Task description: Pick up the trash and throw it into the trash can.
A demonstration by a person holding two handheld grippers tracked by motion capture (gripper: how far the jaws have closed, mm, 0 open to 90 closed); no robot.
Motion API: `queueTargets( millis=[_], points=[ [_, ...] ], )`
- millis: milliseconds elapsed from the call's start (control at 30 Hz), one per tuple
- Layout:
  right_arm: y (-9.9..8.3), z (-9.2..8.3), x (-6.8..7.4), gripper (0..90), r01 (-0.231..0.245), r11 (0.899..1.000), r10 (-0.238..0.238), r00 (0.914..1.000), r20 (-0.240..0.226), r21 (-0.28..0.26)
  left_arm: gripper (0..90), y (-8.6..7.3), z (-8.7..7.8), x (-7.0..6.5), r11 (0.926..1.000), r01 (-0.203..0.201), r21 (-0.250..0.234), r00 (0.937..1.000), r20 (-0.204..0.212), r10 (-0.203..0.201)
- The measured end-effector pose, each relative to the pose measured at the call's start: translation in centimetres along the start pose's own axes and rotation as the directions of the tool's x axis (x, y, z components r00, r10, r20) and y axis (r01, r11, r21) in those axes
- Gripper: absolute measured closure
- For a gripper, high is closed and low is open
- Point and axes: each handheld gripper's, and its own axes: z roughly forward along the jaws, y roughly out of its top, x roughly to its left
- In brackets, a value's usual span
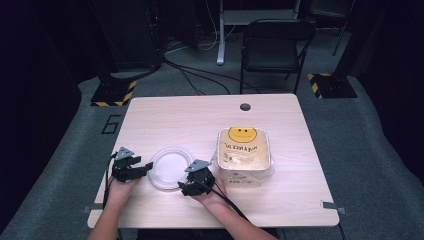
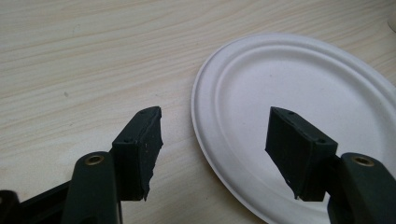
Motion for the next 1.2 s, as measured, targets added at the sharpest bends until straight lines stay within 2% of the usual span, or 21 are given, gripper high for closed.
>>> queueTargets(
  millis=[433, 967, 1200],
  points=[
    [0.6, 1.4, -0.2, 27.7, -0.001, 1.000, 0.001, 0.9988, 0.049, 0.013, 34.7, 0.2, 0.2, -0.4, 1.0000, -0.006, -0.001, 0.9999, 0.012, 0.006],
    [0.5, 1.9, -0.4, 27.7, -0.011, 1.000, 0.010, 0.9986, 0.053, 0.029, 33.7, 0.4, 0.8, -0.9, 0.9997, -0.020, 0.011, 0.9995, 0.022, 0.020],
    [0.4, 2.1, -0.4, 27.7, 0.008, 0.999, -0.010, 0.9985, 0.055, 0.039, 33.7, 0.4, 0.8, -0.9, 0.9997, -0.020, 0.014, 0.9995, 0.025, 0.020]
  ],
)
